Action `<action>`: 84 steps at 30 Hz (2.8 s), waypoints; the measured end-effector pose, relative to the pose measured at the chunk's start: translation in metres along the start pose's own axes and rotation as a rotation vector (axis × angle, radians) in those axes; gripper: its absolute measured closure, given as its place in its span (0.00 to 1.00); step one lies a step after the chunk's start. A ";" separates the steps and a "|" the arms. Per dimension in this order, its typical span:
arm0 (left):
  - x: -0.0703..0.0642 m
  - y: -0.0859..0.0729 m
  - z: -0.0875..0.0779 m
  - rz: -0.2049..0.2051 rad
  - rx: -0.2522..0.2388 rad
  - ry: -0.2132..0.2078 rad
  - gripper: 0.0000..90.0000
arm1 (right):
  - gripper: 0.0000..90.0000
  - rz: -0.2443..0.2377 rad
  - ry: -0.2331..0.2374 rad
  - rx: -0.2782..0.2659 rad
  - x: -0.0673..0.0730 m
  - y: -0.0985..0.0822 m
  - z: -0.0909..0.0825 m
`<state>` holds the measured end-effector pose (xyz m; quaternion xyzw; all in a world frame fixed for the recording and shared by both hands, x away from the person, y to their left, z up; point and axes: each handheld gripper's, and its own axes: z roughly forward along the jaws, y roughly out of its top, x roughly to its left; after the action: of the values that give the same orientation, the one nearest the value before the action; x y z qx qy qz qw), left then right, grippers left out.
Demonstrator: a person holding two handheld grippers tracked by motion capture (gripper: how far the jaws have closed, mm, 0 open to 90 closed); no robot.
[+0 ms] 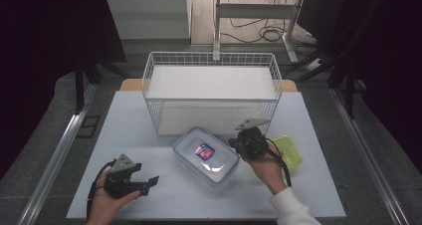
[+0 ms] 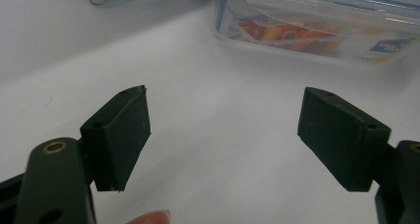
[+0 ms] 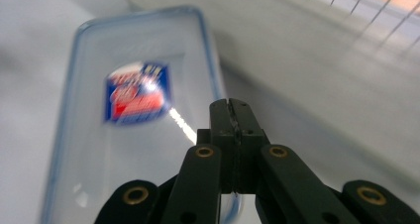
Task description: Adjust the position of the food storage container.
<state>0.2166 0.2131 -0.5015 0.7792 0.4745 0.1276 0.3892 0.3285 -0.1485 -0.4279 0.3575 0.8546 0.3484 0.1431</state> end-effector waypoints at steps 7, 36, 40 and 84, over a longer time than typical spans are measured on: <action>0.000 -0.001 0.001 0.004 0.001 -0.005 0.22 | 0.99 -0.026 -0.004 0.025 0.000 0.028 0.045; 0.000 -0.001 -0.001 0.015 -0.013 -0.015 0.21 | 0.99 -0.100 0.009 0.080 0.006 0.054 0.107; 0.000 -0.002 0.000 0.010 -0.011 -0.015 0.21 | 0.99 -0.111 0.029 0.083 0.013 0.056 0.108; 0.017 -0.006 -0.008 -0.063 -0.054 0.055 0.21 | 0.99 -0.183 0.210 0.023 0.055 0.053 0.065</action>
<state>0.2170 0.2328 -0.5029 0.7491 0.5057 0.1496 0.4008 0.3484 -0.0507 -0.4376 0.2415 0.8977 0.3596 0.0801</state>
